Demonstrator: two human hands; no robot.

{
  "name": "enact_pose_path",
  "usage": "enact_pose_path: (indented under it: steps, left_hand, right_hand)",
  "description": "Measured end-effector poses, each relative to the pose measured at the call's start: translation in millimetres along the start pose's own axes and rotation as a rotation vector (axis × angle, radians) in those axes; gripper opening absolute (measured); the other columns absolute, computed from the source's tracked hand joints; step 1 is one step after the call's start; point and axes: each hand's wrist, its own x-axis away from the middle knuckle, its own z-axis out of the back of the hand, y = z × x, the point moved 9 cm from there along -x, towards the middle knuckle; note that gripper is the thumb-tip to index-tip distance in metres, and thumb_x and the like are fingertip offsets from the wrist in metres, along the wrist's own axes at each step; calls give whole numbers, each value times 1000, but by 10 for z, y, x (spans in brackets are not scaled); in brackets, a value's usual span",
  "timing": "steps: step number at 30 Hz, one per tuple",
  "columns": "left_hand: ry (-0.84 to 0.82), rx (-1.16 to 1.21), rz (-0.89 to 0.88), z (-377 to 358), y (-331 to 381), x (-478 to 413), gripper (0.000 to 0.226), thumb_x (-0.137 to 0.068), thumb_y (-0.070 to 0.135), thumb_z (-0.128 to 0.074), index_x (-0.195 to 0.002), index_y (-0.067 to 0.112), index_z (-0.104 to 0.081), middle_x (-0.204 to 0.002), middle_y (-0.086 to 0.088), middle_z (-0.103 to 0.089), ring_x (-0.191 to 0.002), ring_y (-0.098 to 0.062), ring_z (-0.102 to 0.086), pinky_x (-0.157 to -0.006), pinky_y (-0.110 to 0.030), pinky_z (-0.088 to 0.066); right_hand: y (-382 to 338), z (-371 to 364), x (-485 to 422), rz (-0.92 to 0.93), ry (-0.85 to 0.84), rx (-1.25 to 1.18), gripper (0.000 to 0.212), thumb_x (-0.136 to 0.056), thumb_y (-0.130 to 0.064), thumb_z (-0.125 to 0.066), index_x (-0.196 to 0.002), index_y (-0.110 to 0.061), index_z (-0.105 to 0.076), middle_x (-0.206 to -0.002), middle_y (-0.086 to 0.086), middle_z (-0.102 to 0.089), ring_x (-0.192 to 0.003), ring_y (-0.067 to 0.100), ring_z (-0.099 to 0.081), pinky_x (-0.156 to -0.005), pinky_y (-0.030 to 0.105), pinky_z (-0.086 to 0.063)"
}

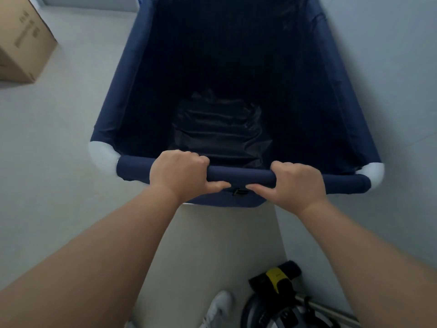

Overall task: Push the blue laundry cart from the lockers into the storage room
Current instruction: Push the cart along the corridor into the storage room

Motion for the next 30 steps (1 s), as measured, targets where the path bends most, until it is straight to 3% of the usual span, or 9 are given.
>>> enact_pose_path:
  steps: [6,17,22,30]
  left_hand:
    - [3,-9,41,-14,409,-252,72,-69,92,-24,-58,23,-46,-50,7,-46,-44,-19,-41,-45,-28,-26]
    - [-1,-64,54,-46,378,-509,78,-69,93,-17,-59,22,-48,-49,6,-41,-42,-17,-38,-45,-27,-25]
    - [-12,-44,71,-94,436,-671,71,-68,93,-17,-56,25,-35,-47,8,-38,-42,-15,-35,-45,-27,-26]
    - [-4,-33,103,-147,567,-964,73,-69,93,-18,-55,25,-42,-44,8,-39,-38,-13,-35,-42,-26,-27]
  right_hand:
    - [552,-30,-71,21,-47,-40,63,-70,-90,-31,-61,-27,-27,-55,-12,-37,-48,16,-41,-45,30,-22]
    - [689,-89,-293,56,14,-16,67,-72,-89,-36,-60,-24,-28,-51,-9,-37,-43,14,-38,-43,27,-17]
    - [853,-110,-405,63,-12,-35,65,-72,-88,-36,-60,-25,-27,-51,-11,-37,-44,13,-39,-43,28,-20]
    - [1173,-121,-624,77,-29,-33,67,-70,-89,-37,-62,-23,-33,-53,-10,-41,-46,13,-43,-44,29,-21]
